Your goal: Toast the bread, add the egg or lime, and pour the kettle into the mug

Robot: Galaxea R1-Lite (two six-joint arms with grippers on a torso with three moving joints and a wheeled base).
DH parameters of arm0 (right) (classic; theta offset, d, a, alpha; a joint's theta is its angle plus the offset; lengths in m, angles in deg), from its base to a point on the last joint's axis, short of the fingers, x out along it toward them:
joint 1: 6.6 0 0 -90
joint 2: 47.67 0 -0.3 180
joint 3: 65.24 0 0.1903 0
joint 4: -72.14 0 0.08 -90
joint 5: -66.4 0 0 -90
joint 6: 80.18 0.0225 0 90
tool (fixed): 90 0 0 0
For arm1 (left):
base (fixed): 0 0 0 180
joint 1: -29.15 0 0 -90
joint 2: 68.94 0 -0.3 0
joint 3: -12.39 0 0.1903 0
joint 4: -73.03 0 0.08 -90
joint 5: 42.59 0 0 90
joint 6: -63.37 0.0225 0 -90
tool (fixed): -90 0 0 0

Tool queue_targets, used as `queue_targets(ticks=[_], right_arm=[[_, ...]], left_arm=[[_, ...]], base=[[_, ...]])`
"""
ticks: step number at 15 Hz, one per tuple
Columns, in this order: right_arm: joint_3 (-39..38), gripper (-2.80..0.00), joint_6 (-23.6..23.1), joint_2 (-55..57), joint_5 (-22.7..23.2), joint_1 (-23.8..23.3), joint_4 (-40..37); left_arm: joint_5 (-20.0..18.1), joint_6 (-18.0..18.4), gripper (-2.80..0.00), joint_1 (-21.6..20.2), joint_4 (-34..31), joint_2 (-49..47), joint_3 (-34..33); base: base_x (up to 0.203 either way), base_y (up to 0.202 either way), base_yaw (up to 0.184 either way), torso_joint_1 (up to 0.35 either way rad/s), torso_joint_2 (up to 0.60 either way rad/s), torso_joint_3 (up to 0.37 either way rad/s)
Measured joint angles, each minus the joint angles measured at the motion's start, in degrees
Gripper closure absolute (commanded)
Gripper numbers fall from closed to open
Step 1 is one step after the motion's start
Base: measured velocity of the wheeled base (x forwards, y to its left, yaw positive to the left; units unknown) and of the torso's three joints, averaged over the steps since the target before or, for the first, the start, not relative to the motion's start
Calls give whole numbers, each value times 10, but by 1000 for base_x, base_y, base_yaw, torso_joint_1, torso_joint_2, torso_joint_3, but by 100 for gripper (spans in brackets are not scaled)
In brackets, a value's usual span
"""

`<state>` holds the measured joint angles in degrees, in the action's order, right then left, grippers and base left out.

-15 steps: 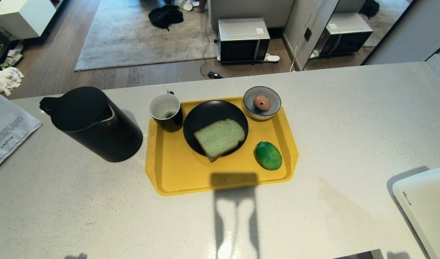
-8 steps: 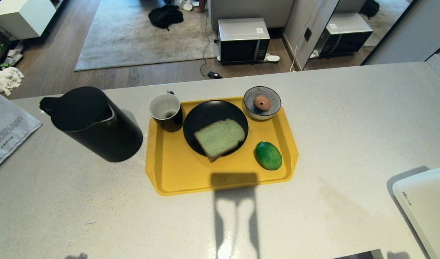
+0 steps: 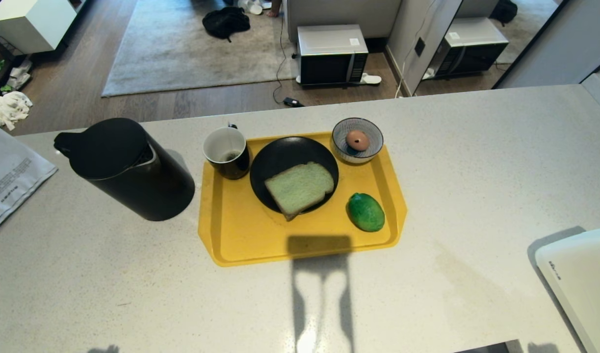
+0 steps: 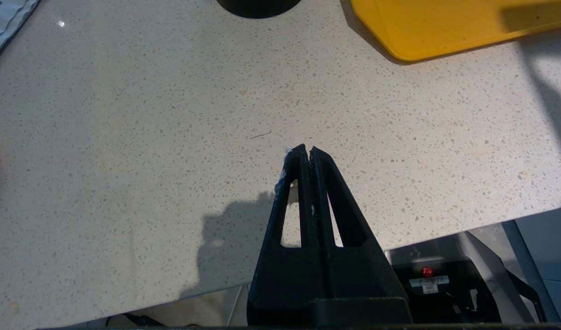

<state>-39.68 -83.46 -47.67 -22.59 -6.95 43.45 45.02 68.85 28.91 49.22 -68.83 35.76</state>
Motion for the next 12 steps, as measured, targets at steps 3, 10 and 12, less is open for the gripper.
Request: queue_targets(ticks=[3,10,12], right_arm=[[0,0,0,0,2,0,0],[0,0,-1,0,2,0,0],[0,0,-1,0,2,0,0]], left_arm=[[0,2,0,0,0,0,0],[-1,4,0,0,0,0,0],[-2,5,0,0,-1,0,0]], base=[[0,0,0,0,0,0],[0,0,0,0,0,0],[0,0,0,0,0,0]])
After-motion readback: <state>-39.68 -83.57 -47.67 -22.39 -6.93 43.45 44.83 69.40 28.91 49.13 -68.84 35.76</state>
